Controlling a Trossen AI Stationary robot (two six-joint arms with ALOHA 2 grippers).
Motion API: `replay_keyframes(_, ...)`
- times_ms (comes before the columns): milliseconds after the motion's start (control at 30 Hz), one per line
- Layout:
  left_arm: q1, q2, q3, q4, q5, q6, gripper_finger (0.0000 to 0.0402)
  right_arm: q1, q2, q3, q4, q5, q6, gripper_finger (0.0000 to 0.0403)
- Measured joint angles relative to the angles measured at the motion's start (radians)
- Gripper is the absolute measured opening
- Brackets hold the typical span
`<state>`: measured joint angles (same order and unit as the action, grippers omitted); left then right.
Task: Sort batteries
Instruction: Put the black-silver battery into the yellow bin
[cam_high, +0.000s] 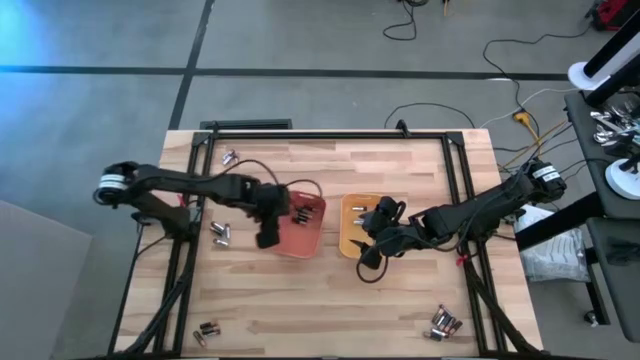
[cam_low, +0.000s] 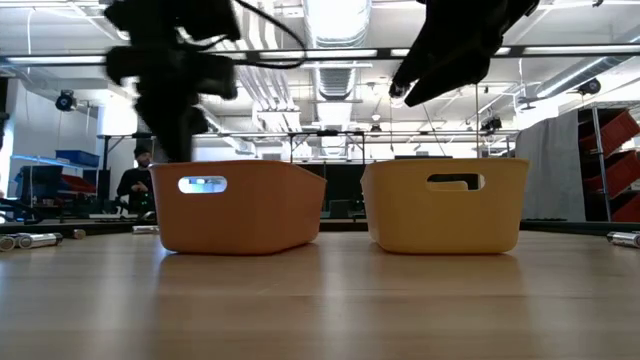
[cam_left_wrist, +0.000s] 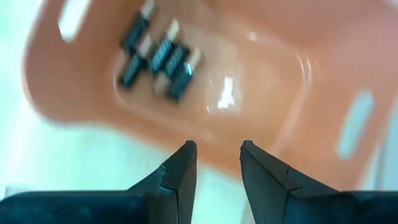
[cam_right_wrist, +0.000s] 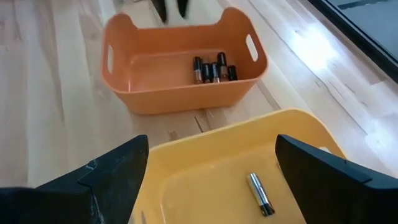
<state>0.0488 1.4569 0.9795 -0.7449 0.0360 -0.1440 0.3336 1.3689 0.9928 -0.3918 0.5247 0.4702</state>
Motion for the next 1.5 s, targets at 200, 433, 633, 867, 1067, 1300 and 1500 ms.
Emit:
replay_keyframes(200,-0.038,-0.159,-0.172,-0.049,-0.001,-0.063,0.0096,0.000,0.000,0.000,-0.011,0.000,-0.011,0.0343)
replay_keyframes(433,-0.038,-0.240,-0.388,0.210,-0.044,-0.098,0.0095,-0.009,0.000,0.000,-0.014,0.002,-0.058,0.0343)
replay_keyframes(633,-0.051,-0.213,-0.418,0.442,0.004,-0.018,0.0095,-0.037,0.000,0.000,-0.015,0.002,-0.060,0.0343)
replay_keyframes(867,-0.062,-0.148,-0.374,0.483,0.009,0.012,0.0095,-0.040,0.000,0.011,-0.022,0.000,-0.065,0.0343)
replay_keyframes(1067,-0.062,-0.129,-0.302,0.393,0.008,0.040,0.0095,-0.040,-0.002,0.032,-0.077,-0.001,-0.079,0.0343)
replay_keyframes(1300,-0.064,-0.229,-0.236,0.416,0.007,0.159,0.0095,-0.040,-0.023,0.101,-0.314,0.000,-0.072,0.0343)
replay_keyframes(1500,-0.063,-0.335,-0.330,0.833,0.030,0.332,0.0095,-0.065,-0.116,0.073,-0.546,0.003,-0.066,0.0343)
